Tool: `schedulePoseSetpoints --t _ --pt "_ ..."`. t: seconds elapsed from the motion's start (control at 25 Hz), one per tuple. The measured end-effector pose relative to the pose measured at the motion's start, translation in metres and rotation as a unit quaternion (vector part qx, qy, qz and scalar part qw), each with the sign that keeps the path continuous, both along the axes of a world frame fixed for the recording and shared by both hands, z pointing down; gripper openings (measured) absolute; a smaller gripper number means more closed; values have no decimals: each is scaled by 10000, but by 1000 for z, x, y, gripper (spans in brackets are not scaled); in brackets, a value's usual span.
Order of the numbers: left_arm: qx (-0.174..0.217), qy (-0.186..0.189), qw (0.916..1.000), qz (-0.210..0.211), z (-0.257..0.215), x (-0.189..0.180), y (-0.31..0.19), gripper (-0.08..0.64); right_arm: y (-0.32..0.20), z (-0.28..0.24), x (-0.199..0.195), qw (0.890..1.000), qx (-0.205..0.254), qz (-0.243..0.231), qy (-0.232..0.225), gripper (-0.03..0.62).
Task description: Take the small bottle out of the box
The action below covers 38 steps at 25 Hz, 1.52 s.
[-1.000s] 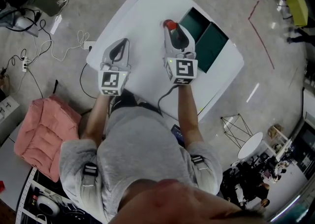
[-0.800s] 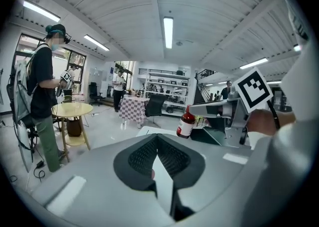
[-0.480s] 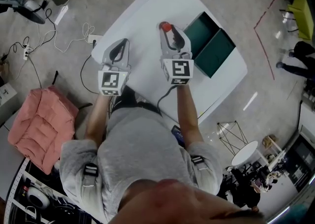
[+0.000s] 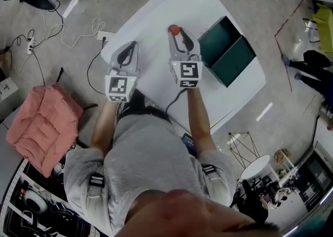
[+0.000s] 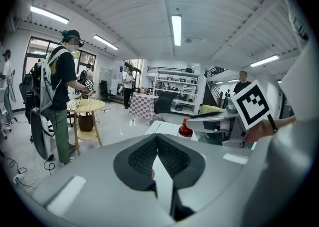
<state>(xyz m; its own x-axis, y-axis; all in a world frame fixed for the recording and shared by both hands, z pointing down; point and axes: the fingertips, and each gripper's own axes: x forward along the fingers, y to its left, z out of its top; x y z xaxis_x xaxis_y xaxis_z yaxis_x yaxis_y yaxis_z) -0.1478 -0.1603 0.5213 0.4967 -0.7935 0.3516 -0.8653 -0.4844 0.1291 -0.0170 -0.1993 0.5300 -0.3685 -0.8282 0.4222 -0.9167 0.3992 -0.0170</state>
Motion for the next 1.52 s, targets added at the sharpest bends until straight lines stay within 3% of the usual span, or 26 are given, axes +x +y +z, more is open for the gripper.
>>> schedulePoseSetpoints --t 0.68,1.52 --pt "-220 -44 9996 -147 25 -19 3 11 2 56 -16 9987 -492 -88 60 130" --pt "-222 -10 9997 -26 31 -19 2 11 4 66 -16 9992 -377 89 2 133"
